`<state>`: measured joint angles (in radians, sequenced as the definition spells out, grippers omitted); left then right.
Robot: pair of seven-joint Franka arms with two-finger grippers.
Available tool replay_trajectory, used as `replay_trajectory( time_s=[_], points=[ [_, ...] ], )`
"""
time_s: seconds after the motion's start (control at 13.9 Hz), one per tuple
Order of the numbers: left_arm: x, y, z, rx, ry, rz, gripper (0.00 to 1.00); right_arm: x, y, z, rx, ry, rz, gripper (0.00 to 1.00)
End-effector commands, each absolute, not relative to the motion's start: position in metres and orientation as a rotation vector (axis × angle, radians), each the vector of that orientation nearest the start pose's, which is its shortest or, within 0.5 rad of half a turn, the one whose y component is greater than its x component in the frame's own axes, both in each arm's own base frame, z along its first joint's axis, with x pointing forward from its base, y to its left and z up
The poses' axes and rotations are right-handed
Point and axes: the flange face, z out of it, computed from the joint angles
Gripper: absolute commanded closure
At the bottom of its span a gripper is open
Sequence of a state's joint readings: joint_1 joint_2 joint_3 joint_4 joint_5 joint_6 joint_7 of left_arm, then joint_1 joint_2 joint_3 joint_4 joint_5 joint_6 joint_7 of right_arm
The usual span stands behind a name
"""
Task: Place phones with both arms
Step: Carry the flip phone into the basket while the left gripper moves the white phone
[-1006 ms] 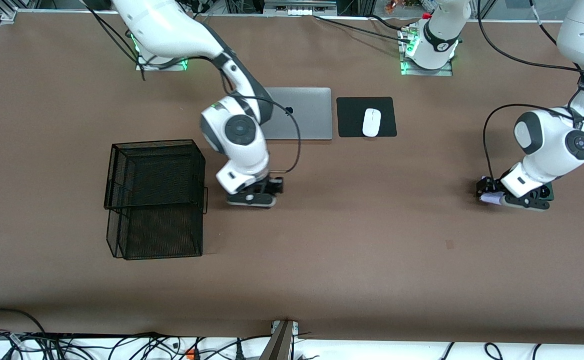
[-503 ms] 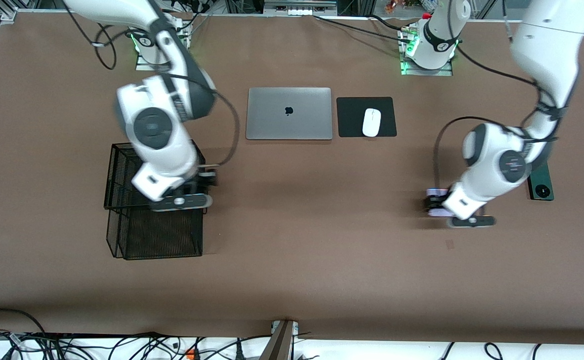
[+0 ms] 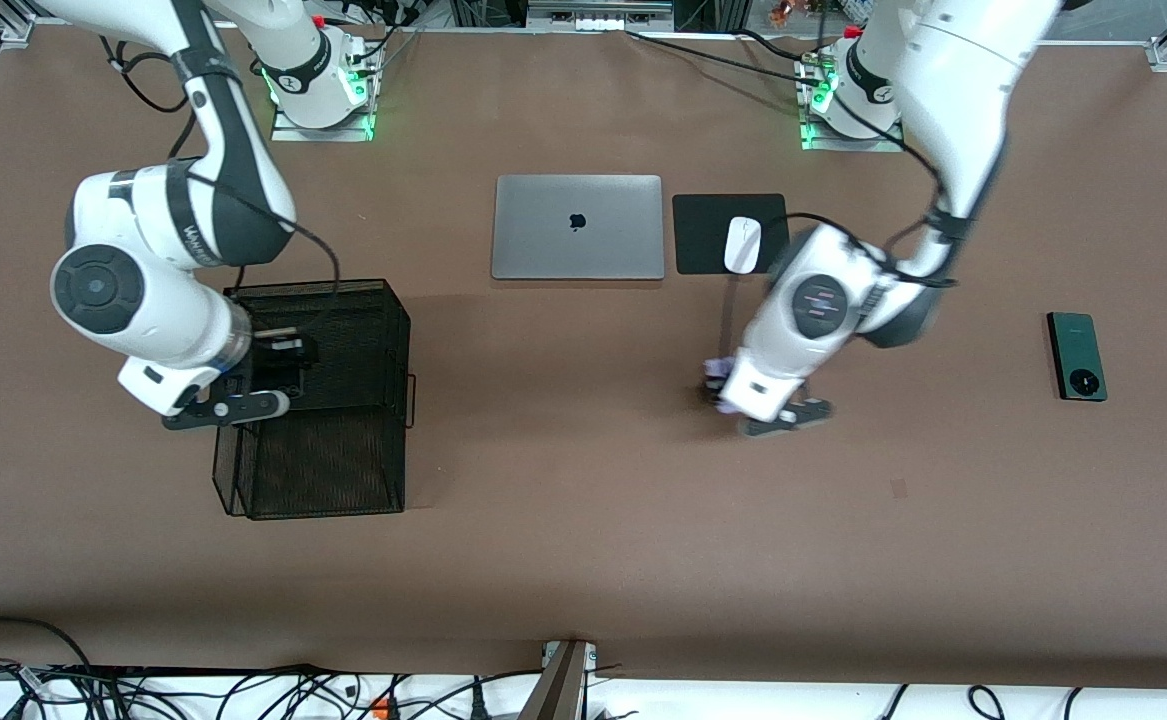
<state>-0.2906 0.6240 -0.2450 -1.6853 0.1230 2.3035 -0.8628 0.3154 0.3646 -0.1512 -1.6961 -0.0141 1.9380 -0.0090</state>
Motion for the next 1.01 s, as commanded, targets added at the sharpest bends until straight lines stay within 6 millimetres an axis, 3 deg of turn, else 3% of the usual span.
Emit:
replay_trajectory(
  time_s=[0.0,0.14,0.36,0.58,0.65,0.72,0.79,0.93],
  points=[
    [0.591,-0.411,0.245,-3.149,-0.468,-0.011,1.0,0.604,0.096,0.358,-3.174,-0.302,0.151,1.0],
    [0.579,-0.458,0.238,-3.158,-0.406,-0.065,1.0,0.598,0.095,0.342,-3.158,-0.278,0.158,1.0],
    [0.564,-0.514,0.219,-3.138,-0.371,-0.176,1.0,0.597,0.08,0.33,-3.168,-0.242,0.163,1.0],
    [0.541,-0.547,0.196,-3.089,-0.259,-0.267,1.0,0.602,0.074,0.328,-3.173,-0.227,0.129,1.0],
    [0.535,-0.549,0.191,-3.078,-0.226,-0.266,1.0,0.603,0.069,0.327,-3.166,-0.199,0.119,0.93],
    [0.533,-0.55,0.188,-3.059,-0.185,-0.29,1.0,0.605,0.07,0.325,-3.149,-0.173,0.108,0.55],
    [0.531,-0.547,0.182,-3.035,-0.157,-0.301,1.0,0.606,0.071,0.326,-3.131,-0.15,0.094,0.25],
    [0.528,-0.543,0.172,-3.019,-0.145,-0.287,1.0,0.608,0.069,0.326,-3.126,-0.134,0.086,0.14]
  ],
)
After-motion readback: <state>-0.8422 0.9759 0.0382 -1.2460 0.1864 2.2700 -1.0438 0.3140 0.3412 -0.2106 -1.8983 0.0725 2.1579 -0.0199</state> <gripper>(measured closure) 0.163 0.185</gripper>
